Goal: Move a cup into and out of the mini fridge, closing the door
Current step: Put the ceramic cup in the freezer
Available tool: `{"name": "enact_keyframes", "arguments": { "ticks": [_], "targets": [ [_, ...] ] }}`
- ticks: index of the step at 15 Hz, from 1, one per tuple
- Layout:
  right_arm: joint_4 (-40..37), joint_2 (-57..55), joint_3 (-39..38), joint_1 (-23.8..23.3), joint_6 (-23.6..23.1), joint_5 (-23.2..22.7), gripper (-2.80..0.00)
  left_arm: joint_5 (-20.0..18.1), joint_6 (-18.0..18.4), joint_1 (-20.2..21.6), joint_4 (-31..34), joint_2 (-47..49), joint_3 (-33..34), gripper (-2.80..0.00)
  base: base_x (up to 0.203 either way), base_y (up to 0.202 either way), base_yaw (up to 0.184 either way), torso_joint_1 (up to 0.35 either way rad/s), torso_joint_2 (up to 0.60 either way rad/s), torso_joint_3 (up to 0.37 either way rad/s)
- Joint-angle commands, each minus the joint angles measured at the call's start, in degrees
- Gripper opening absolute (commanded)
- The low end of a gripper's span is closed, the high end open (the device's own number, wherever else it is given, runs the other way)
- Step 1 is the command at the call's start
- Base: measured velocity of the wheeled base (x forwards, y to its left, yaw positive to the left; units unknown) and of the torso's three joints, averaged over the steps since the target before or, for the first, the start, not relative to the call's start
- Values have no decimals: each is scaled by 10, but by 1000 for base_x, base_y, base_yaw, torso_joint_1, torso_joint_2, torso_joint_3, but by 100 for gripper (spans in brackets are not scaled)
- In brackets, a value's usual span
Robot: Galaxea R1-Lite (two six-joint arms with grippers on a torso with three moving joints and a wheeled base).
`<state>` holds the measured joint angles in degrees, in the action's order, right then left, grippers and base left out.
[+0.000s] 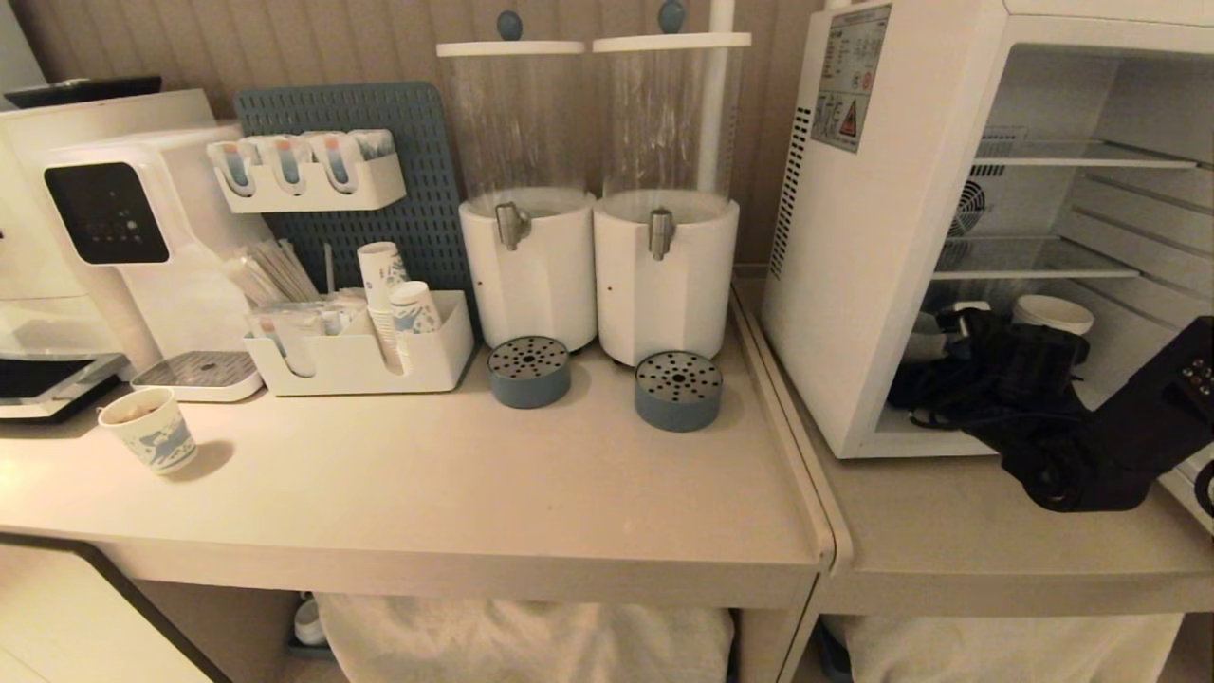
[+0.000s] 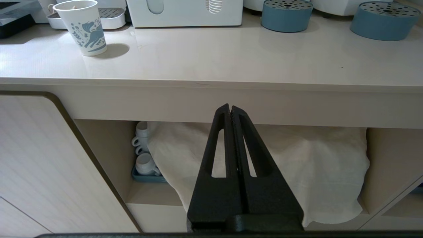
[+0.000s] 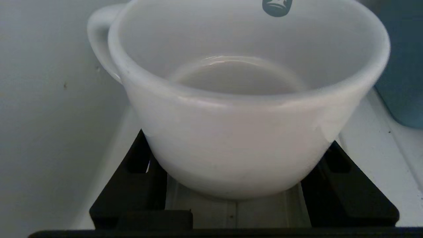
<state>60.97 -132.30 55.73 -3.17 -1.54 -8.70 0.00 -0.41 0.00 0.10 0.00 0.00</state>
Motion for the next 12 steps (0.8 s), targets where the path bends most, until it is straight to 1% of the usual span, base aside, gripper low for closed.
{"name": "enact_keyframes", "arguments": {
  "ticks": [1,12],
  "targets": [
    [4,-15,5,0,0,6,-280,0,0,0,0,1,0,-280,0,0,0,0,0,0],
    [-7,-38,30,9,-2,6,-280,0,0,0,0,0,0,-280,0,0,0,0,0,0]
  ]
}}
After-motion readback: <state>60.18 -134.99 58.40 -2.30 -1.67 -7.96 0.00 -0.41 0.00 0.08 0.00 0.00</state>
